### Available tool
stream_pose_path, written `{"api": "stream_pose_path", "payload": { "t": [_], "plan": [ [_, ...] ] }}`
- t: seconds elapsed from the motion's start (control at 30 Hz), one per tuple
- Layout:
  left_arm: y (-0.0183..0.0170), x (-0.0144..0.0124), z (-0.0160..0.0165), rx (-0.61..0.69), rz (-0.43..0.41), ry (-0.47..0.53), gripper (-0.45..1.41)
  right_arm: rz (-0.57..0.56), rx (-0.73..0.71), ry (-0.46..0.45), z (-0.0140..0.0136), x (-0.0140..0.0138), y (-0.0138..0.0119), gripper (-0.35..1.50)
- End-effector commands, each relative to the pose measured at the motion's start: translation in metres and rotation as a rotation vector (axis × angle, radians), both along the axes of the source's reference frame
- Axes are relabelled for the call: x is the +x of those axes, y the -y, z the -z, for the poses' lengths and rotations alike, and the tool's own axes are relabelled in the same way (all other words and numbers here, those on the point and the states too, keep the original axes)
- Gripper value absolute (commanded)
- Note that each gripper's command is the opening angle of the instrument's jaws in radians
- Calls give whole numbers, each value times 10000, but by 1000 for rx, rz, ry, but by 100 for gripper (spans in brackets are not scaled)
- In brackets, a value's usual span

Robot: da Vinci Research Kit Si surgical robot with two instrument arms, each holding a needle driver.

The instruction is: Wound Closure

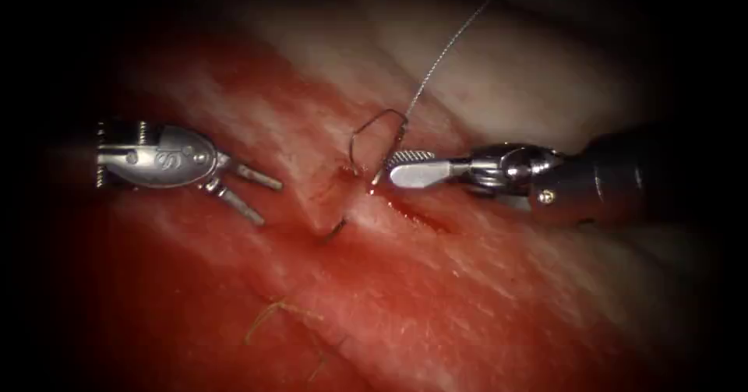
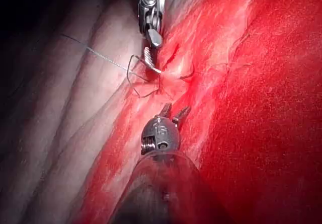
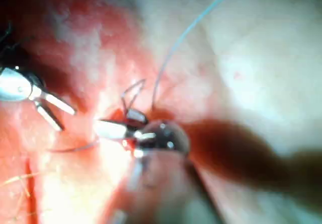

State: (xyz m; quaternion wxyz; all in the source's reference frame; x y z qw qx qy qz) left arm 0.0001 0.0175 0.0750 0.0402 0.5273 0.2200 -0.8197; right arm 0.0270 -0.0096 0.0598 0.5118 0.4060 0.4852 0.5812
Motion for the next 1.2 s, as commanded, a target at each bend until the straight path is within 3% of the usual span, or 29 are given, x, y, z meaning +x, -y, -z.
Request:
{"api": "stream_pose_path", "payload": {
  "t": [0.03,0.27,0.53,0.97,1.2],
  "plan": [
    [1,-3,-9,0,-2,7,14,6,-9,-1,-1,1,3,126],
    [-13,-12,-33,8,31,79,19,33,-63,-3,7,-16,7,126],
    [8,-34,-41,30,15,160,39,65,-147,1,5,-34,5,125],
    [21,-65,-21,44,39,267,39,80,-237,18,-5,-32,1,125],
    [16,-81,-23,102,68,245,37,72,-242,23,-10,-26,2,125]
  ]
}}
